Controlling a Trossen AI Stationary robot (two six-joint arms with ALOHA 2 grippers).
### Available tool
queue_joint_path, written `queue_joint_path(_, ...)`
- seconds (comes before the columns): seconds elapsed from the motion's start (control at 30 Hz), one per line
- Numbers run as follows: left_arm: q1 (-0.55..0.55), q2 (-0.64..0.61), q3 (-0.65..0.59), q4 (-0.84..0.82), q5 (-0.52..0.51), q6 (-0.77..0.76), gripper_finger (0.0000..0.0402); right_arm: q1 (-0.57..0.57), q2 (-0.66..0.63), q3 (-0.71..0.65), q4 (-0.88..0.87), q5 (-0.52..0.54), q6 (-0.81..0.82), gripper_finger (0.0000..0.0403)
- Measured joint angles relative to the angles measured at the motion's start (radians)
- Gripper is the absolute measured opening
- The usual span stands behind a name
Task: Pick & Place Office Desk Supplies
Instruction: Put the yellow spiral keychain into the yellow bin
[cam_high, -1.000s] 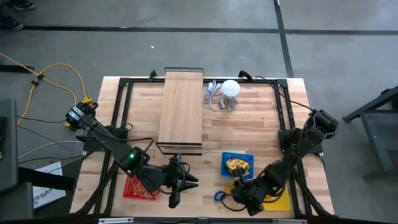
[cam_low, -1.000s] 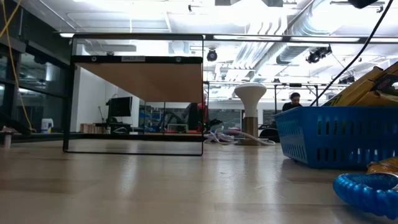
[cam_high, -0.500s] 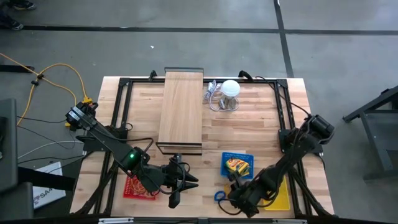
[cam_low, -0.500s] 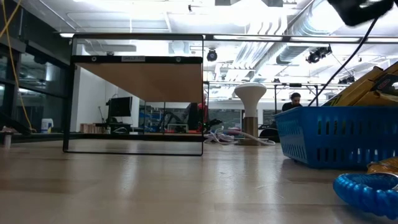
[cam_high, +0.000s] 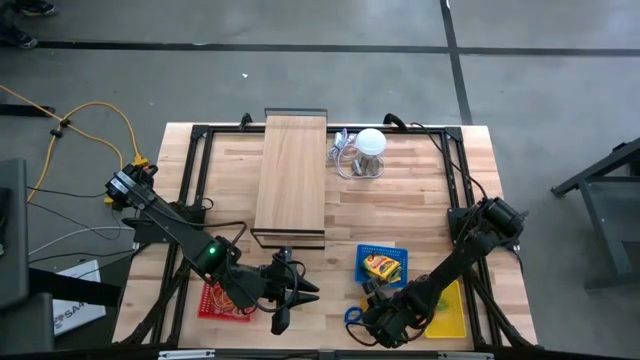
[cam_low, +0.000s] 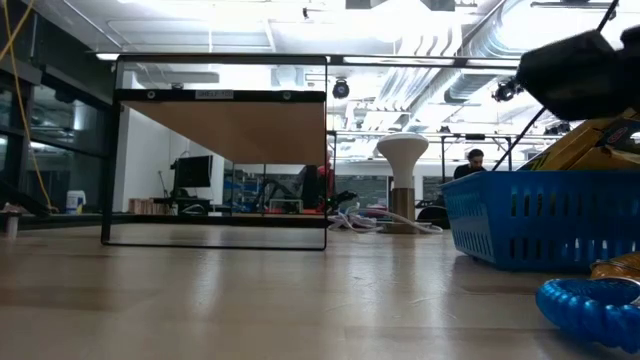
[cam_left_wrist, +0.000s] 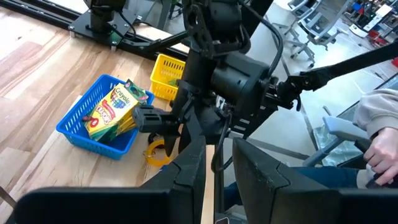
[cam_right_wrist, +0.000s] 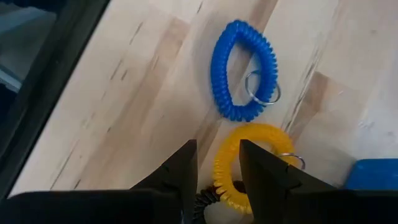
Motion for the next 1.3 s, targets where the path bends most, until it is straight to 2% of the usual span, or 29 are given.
queue_joint_path(0.3,0.0,0.0,0.0,0.0,0.0,0.0,0.0077,-0.009,0.016,0.0,-0.014,0.029,0.014,0.0107)
queue_joint_path(0.57,0.0,0.0,0.0,0.0,0.0,0.0,0.0077,-0.025,0.019,0.0,-0.063,0.016,0.106,0.0107)
queue_joint_path(0.93,0.0,0.0,0.0,0.0,0.0,0.0,0.0077,-0.026,0.019,0.0,-0.059,-0.003,0.108,0.0106)
queue_joint_path(1.3,0.0,0.0,0.0,0.0,0.0,0.0,0.0077,-0.026,0.019,0.0,-0.058,-0.01,0.105,0.0041)
